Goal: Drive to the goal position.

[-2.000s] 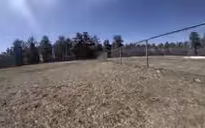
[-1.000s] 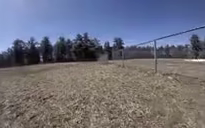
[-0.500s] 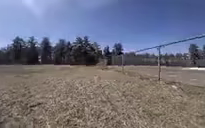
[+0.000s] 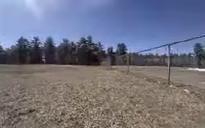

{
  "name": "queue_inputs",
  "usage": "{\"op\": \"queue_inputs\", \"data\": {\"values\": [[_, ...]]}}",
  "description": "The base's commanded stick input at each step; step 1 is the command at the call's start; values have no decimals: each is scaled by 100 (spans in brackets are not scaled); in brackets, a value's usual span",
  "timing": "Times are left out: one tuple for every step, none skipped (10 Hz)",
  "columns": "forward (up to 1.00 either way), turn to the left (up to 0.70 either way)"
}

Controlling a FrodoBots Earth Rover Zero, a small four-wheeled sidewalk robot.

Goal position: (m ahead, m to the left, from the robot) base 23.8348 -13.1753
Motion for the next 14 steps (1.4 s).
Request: {"op": "queue_inputs", "data": {"values": [[70,0],[70,0],[70,0],[70,0],[70,0],[70,0],[70,0],[70,0],[70,0],[70,0],[70,0],[70,0],[70,0],[70,0]]}}
